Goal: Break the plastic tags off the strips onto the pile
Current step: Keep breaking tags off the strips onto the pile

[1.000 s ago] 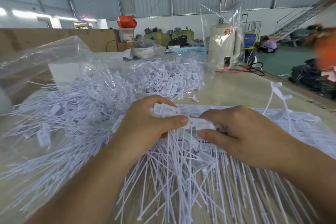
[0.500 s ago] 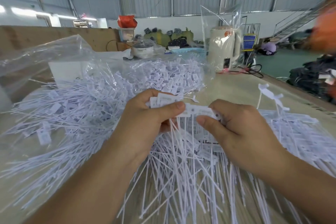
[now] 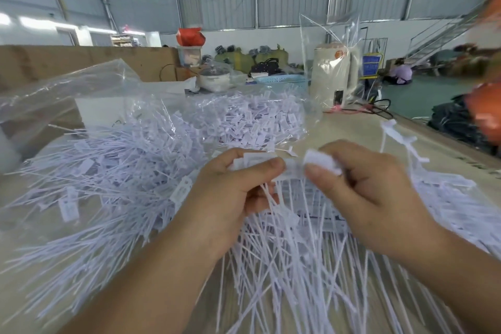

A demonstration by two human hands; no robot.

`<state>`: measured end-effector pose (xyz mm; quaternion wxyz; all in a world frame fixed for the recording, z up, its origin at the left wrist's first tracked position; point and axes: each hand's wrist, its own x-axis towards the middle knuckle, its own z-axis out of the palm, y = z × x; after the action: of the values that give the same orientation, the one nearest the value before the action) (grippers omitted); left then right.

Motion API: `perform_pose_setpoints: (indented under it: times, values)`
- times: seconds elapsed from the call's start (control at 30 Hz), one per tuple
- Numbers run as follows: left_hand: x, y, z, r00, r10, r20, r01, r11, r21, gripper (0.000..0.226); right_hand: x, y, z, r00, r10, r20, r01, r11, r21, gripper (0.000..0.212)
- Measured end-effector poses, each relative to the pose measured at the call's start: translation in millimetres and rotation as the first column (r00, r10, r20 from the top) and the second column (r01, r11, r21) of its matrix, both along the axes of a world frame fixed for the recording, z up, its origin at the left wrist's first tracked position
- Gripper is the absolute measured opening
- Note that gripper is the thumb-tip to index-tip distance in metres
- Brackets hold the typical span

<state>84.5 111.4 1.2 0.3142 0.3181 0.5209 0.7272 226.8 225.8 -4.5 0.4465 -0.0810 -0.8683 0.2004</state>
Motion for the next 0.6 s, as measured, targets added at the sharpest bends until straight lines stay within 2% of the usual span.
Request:
perform_pose_setpoints:
  times: [0.1,0.17,0.33,0.6]
  values:
    - [-0.4,-2.2,-0.1,0.987,-0.027,-0.155,0.021,0.999,-0.035,0.029,-4.3,-1.4,-5.7,0.969,0.024,0.246,-0.043,0.996,0.074,0.045]
    - [-0.2,-2.4,-0.6,0.982,-0.047,-0.185,0.039,0.998,-0.047,0.030,-3.9,0.9,-6.3,0.947,0.049,0.319,-0.076,0.994,0.073,0.048]
    - [-0.9,-3.1,-1.3,0.975,-0.099,-0.197,0.085,0.993,-0.076,0.028,-1.3,1.0,-1.7,0.919,0.128,0.372,-0.151,0.988,0.033,0.043]
    - [2.7,-2.5,0.1,0.964,-0.105,-0.246,0.084,0.992,-0.094,0.021,-2.6,2.5,-4.6,0.914,0.094,0.396,-0.108,0.994,0.014,0.044]
